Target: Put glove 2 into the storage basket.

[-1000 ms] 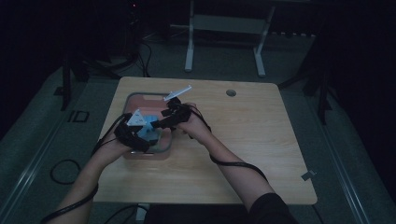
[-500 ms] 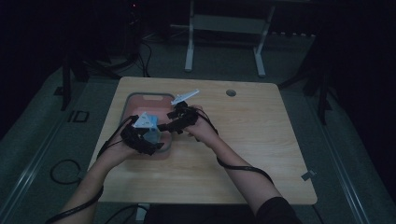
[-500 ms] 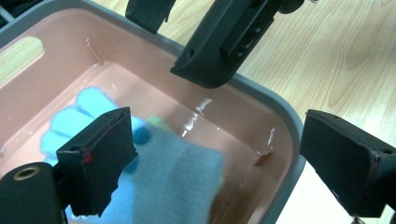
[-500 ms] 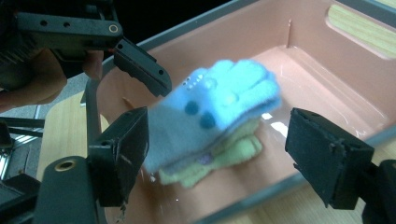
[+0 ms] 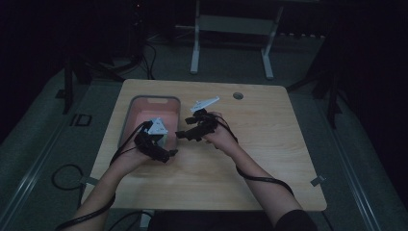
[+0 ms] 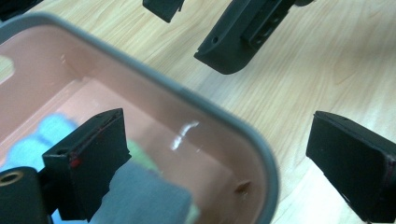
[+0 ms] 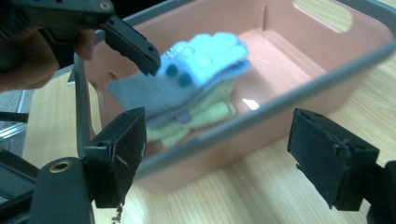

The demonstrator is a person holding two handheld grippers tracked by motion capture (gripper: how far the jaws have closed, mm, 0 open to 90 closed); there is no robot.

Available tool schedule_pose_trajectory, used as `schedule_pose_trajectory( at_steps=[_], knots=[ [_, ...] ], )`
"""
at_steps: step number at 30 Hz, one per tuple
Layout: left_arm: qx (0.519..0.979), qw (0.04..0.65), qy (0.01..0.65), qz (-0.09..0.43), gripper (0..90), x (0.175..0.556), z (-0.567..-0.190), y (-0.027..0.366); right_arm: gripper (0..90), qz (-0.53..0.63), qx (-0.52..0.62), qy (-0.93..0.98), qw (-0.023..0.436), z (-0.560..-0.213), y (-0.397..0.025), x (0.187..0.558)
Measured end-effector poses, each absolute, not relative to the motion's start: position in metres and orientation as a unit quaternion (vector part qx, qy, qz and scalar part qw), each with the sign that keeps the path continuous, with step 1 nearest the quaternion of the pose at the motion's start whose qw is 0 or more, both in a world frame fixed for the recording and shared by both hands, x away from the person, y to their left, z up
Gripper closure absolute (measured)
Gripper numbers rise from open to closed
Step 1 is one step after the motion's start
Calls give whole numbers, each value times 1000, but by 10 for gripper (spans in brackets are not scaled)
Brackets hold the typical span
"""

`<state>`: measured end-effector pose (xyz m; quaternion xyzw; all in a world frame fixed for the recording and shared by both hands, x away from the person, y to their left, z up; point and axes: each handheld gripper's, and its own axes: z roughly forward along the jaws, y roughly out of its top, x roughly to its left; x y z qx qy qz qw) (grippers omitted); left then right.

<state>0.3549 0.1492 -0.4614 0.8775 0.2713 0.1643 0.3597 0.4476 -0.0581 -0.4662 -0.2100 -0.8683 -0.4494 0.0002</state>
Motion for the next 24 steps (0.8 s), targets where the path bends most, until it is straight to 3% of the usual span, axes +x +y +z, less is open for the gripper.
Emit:
schedule_pose_trajectory(
  at_steps=[24],
  knots=[
    [889,395,194,126,49,351,-462,78,197,-448,-251,-857,-21,-483,-139,434]
  ],
)
